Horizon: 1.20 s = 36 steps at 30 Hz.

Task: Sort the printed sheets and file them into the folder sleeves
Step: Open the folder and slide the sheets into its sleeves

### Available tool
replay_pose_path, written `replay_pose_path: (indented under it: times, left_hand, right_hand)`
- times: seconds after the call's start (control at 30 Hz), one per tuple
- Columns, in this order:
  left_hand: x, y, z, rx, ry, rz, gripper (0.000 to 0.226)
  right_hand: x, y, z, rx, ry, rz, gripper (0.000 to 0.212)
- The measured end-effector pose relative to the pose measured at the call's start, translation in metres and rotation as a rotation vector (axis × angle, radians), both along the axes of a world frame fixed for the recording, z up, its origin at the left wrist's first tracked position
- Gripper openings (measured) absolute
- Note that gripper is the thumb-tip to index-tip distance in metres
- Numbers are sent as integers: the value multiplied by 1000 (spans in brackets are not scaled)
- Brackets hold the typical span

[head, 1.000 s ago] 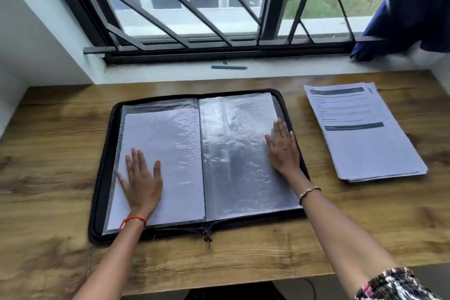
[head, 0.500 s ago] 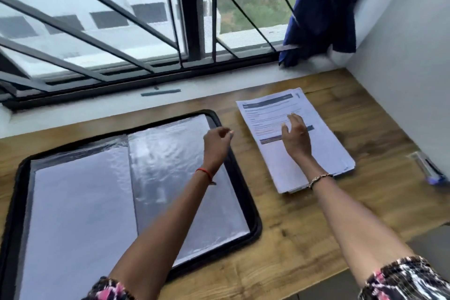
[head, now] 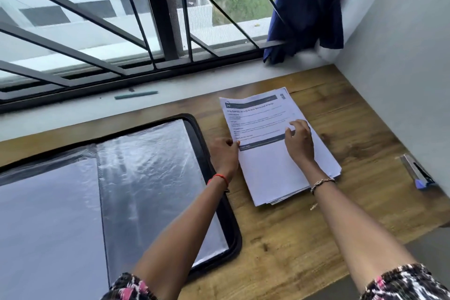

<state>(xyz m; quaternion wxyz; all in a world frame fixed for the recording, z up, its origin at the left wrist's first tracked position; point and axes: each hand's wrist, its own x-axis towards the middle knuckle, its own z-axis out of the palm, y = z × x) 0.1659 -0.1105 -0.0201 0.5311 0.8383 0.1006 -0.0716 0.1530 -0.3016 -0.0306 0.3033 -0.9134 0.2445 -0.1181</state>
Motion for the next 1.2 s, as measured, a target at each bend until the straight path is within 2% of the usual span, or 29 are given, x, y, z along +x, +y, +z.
replay_pose_path:
  times: [0.1, 0.2, 0.33, 0.4, 0.53, 0.6, 0.73, 0.83, 0.9, 0.97, 1.1, 1.2]
  left_hand:
    - [1, 5, 7, -22, -41, 80, 17]
    - [3, 16, 11, -64, -114, 70, 18]
    - [8, 44, 10, -153, -195, 70, 17]
    - [9, 62, 12, -236, -186, 73, 18]
    - [12, 103, 21, -333, -147, 108, 18]
    - [13, 125, 23, -382, -134, 167, 21]
    - [7, 161, 25, -493, -88, 177, 22]
    - [3, 184, 23, -483, -94, 179, 20]
    - [2, 198, 21, -469, -108, 170, 20]
    - [2, 209, 19, -437, -105, 139, 20]
    - [8, 229, 10, -334, -17, 70, 21]
    - [15, 236, 7, -199, -21, 48, 26]
  right_hand:
    - [-1, 3, 3, -9, -28, 11, 29]
    - [1, 9, 9, -12, -69, 35, 29]
    - [7, 21, 24, 91, -118, 23, 38]
    - [12, 32, 35, 259, -126, 21, 42]
    - [23, 53, 55, 835, -60, 113, 37]
    - [26, 68, 62, 948, 35, 241, 30]
    - [31, 109, 70, 978, 139, 389, 30]
    - [41, 137, 69, 947, 203, 436, 38]
    - [48, 152, 70, 961, 243, 454, 32]
    - [51, 163, 70, 928, 284, 446, 20]
    - [63, 176, 55, 814, 385, 423, 37]
    - [69, 179, 57, 772, 355, 387, 41]
